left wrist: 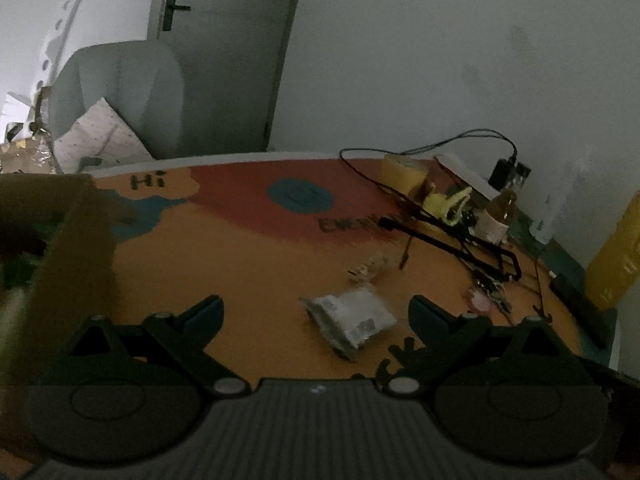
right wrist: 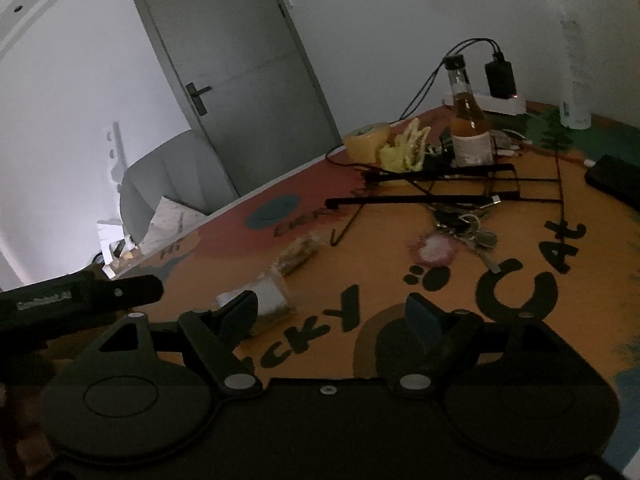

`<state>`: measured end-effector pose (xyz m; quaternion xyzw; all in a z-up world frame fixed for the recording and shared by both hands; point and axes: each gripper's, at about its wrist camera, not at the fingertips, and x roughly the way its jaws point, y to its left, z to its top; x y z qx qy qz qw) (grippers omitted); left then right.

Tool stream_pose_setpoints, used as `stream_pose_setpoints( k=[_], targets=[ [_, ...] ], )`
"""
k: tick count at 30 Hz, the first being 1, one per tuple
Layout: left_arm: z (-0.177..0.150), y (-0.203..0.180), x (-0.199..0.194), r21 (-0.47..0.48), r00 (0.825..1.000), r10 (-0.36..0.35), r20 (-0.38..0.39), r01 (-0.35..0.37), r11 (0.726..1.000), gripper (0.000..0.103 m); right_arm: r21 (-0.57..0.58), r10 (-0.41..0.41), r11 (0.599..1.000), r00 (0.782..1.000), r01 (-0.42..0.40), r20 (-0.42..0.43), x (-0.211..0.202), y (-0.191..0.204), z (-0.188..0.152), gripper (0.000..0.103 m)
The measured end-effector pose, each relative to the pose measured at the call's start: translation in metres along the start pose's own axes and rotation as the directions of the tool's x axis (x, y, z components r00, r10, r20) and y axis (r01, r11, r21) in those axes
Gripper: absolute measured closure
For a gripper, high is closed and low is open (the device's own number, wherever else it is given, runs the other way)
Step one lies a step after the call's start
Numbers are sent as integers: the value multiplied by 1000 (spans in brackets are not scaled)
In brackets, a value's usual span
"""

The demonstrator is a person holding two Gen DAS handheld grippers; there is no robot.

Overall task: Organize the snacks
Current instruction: 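Move the left gripper to the clear barcode packet while the right gripper approaches the biscuit stick packet, then grasp the clear barcode packet with the left gripper while the right gripper grasps the biscuit stick packet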

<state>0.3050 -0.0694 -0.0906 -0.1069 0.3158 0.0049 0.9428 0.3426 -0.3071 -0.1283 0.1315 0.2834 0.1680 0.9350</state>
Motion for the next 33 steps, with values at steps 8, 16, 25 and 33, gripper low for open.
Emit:
stream_pose_setpoints(
  k=[8,16,25,33],
  targets=[
    [-3,-19,33,3,999,1,-33,-1,1000,5,17,-14,1000,1000,14,-5,10,-13,2,31],
    [-1,-31,58,-16,999,19,-37,-20,1000,5,24,-40,999,999,41,-17,31,-22,4,41],
    [-6,-42,86,-34,997,67,-42,-69,997,5,44,-66,997,998,67,-20,49,-31,8,41],
    [-16,-43,102,-12,992,110,-66,-111,994,5,56,-60,997,998,61,-24,62,-31,14,41]
  ],
)
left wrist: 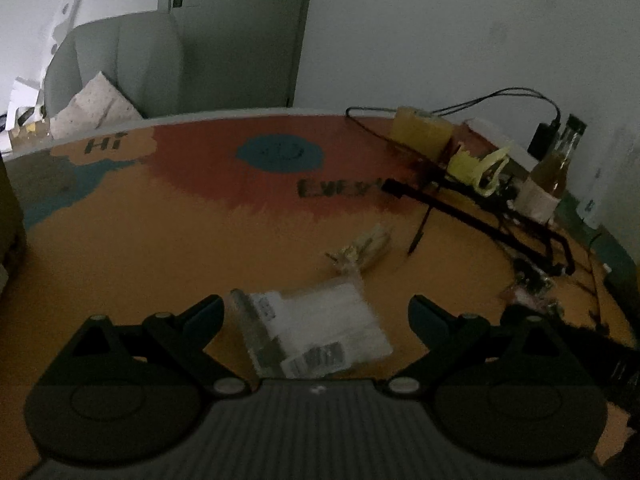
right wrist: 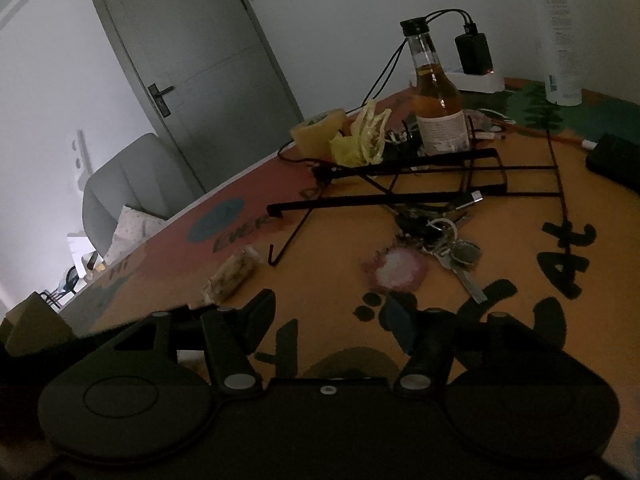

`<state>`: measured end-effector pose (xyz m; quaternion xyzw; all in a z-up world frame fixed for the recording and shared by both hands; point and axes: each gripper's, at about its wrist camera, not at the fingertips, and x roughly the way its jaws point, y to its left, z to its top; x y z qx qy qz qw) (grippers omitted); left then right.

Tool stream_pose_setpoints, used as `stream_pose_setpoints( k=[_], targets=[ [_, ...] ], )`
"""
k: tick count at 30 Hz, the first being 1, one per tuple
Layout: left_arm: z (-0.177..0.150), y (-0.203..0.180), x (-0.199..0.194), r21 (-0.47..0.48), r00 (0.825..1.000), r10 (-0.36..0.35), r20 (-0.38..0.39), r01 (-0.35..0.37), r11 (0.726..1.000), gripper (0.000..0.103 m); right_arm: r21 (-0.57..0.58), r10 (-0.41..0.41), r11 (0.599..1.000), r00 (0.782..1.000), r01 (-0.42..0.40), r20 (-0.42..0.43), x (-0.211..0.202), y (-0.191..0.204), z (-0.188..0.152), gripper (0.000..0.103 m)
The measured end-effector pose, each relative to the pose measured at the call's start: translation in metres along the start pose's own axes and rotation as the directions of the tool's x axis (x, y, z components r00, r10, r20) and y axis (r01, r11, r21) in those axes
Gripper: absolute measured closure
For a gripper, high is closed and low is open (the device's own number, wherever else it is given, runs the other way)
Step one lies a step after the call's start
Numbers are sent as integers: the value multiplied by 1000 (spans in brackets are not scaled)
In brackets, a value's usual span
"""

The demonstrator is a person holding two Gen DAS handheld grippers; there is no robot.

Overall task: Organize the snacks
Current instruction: 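Grasp the clear barcode packet with the left gripper while the right gripper grasps the biscuit stick packet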

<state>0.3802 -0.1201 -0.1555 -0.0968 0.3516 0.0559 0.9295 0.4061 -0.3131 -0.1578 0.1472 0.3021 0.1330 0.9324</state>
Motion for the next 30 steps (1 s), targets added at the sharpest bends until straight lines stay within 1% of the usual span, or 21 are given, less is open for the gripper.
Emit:
stream_pose_setpoints(
  k=[1,3,4,7,8,9,11,13,15,18,21,30],
  targets=[
    [-1,1,2,2,1000,4,-7,-4,1000,5,-1,3,1000,1000,-3,-2,1,1,0,41],
    [-2,4,1,23,1000,17,8,-17,1000,5,-8,13,1000,1000,-13,-2,4,6,1,41],
    [-2,7,0,17,1000,15,8,-15,1000,5,-11,18,1000,1000,-18,-4,5,8,1,41],
    [-1,16,-2,-5,1000,-8,26,8,1000,11,-19,30,999,999,-31,-11,10,16,0,41],
    [-2,19,-2,-7,999,-16,30,17,1000,15,-22,33,999,999,-33,-14,12,18,0,41],
    [-1,20,-3,-4,999,-18,35,18,1000,21,-23,34,999,999,-35,-19,14,20,-1,41],
    [0,24,-4,-4,999,-25,33,25,1000,28,-23,40,999,999,-41,-24,16,25,-1,41],
    [3,30,-5,-18,999,-37,25,37,999,32,-29,49,998,998,-49,-27,18,31,-1,41],
    [4,35,-6,-26,999,-40,25,41,999,39,-38,58,998,998,-59,-28,21,38,0,41],
    [7,44,-9,-39,999,-39,25,40,998,44,-43,69,997,997,-70,-35,27,46,3,41],
    [10,54,-11,-53,999,-38,28,39,998,47,-50,73,996,997,-75,-39,32,55,4,41],
    [19,79,-17,-84,998,-26,54,30,996,48,-57,56,997,997,-59,-47,53,74,9,40]
  ],
)
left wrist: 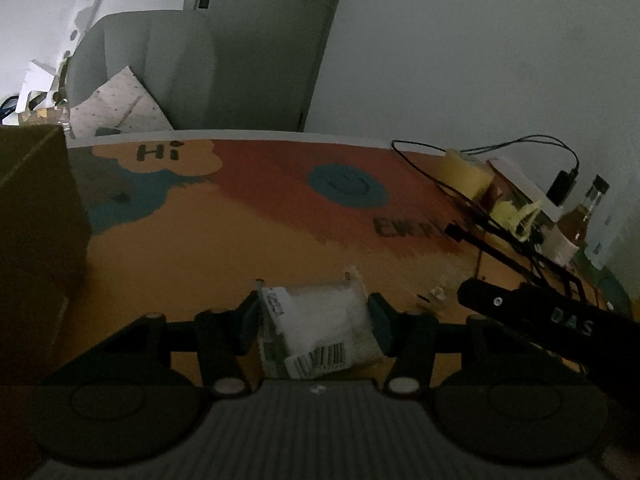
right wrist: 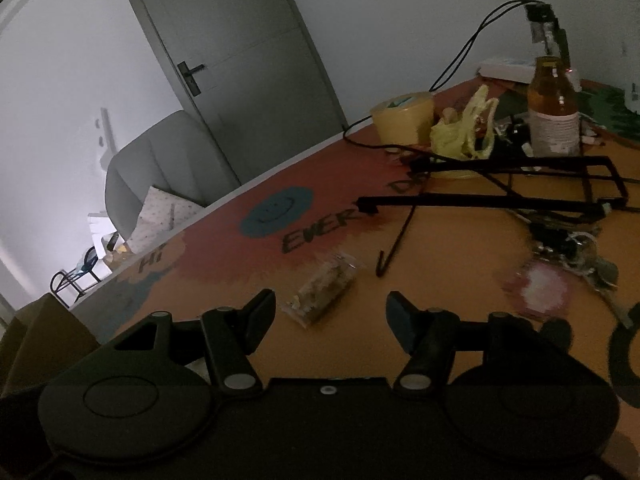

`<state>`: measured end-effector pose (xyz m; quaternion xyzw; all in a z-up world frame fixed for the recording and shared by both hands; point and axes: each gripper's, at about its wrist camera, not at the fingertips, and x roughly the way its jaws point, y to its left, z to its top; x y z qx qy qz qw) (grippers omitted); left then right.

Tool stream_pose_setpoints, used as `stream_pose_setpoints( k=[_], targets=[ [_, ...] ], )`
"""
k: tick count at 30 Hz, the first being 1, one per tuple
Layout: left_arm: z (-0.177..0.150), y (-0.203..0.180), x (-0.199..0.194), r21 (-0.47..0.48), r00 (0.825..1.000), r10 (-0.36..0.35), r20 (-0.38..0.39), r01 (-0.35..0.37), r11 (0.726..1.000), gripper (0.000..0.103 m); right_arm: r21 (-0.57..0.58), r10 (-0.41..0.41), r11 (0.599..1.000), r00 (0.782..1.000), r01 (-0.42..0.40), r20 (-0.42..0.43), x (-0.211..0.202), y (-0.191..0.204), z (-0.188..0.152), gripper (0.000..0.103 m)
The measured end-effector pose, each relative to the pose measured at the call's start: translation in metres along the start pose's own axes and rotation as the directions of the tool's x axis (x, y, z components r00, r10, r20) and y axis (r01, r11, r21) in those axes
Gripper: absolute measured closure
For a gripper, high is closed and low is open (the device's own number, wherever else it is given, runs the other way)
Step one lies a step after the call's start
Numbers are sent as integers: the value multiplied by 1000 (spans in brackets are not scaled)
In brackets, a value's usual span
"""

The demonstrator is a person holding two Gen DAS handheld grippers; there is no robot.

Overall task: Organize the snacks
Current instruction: 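Grasp the clear barcode packet with the left gripper while the right gripper grasps the biscuit stick packet, then carry both packets over the cardboard box and lower them inside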

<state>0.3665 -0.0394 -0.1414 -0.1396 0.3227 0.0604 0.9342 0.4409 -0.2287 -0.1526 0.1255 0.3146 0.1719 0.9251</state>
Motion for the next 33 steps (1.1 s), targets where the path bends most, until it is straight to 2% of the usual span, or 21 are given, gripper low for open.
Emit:
stream_pose_setpoints(
  k=[15,17,18,19,21,33],
  targets=[
    [9,26,10,-60,999,48,0,-48,997,48,-64,-102,993,995,100,-25,37,30,8,39],
    [10,27,9,-62,999,49,1,-49,997,48,-83,-125,989,991,121,-37,39,31,4,49],
    [10,28,8,-61,999,48,3,-47,997,48,-104,-143,985,989,139,-28,37,32,1,60],
    [10,27,7,-60,999,47,7,-46,997,48,-114,-155,982,988,151,-24,35,31,-1,65],
    [10,27,4,-61,999,46,11,-46,997,48,-103,-155,983,987,152,-26,29,26,-3,84],
    [6,17,-32,-26,999,-2,33,2,1000,48,-39,-87,995,996,87,-1,-22,16,-16,86]
  ],
)
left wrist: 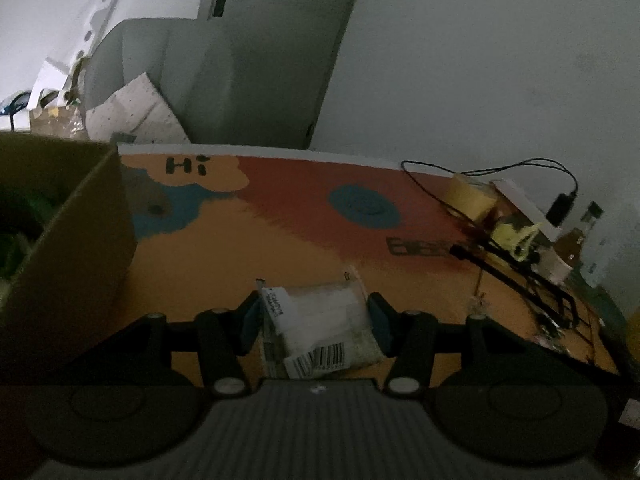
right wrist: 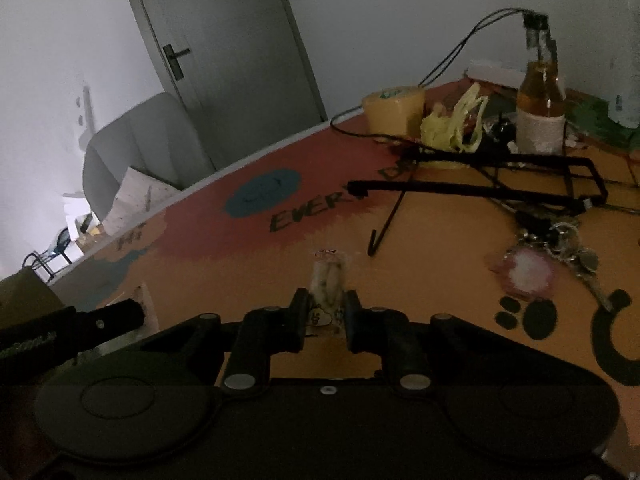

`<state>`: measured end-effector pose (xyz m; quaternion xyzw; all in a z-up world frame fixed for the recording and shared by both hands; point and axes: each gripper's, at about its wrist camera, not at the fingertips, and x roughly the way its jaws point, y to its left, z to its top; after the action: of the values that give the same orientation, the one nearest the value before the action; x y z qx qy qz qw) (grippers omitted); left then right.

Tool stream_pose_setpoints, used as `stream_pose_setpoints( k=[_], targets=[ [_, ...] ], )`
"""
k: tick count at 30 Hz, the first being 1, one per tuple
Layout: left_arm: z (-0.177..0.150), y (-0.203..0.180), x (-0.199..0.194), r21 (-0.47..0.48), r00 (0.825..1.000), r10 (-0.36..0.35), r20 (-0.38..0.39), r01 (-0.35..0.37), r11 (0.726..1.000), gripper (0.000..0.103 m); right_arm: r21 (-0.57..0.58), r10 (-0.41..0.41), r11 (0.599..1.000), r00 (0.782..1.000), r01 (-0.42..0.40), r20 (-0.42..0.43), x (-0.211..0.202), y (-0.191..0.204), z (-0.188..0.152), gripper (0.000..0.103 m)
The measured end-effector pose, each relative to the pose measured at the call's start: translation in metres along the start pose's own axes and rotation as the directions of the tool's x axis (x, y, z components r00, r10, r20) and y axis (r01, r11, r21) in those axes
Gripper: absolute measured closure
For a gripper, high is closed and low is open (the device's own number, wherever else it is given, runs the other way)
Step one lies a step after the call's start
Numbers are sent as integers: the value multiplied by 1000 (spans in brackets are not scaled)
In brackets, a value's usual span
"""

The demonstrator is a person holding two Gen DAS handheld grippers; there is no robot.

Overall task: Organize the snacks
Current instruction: 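Carry both packets over the cardboard box and lower them inside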

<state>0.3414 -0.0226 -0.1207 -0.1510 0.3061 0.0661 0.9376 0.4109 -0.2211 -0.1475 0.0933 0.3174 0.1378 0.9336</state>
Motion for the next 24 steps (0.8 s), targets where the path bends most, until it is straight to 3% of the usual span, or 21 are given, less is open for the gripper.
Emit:
stream_pose_setpoints(
  k=[13,24],
  targets=[
    [3,0,-59,35,997,-47,58,45,998,48,-22,76,997,993,-74,95,-55,20,-3,86],
    [6,16,-102,27,992,-55,117,52,998,48,-48,138,990,983,-133,124,-82,44,-8,86]
  ],
)
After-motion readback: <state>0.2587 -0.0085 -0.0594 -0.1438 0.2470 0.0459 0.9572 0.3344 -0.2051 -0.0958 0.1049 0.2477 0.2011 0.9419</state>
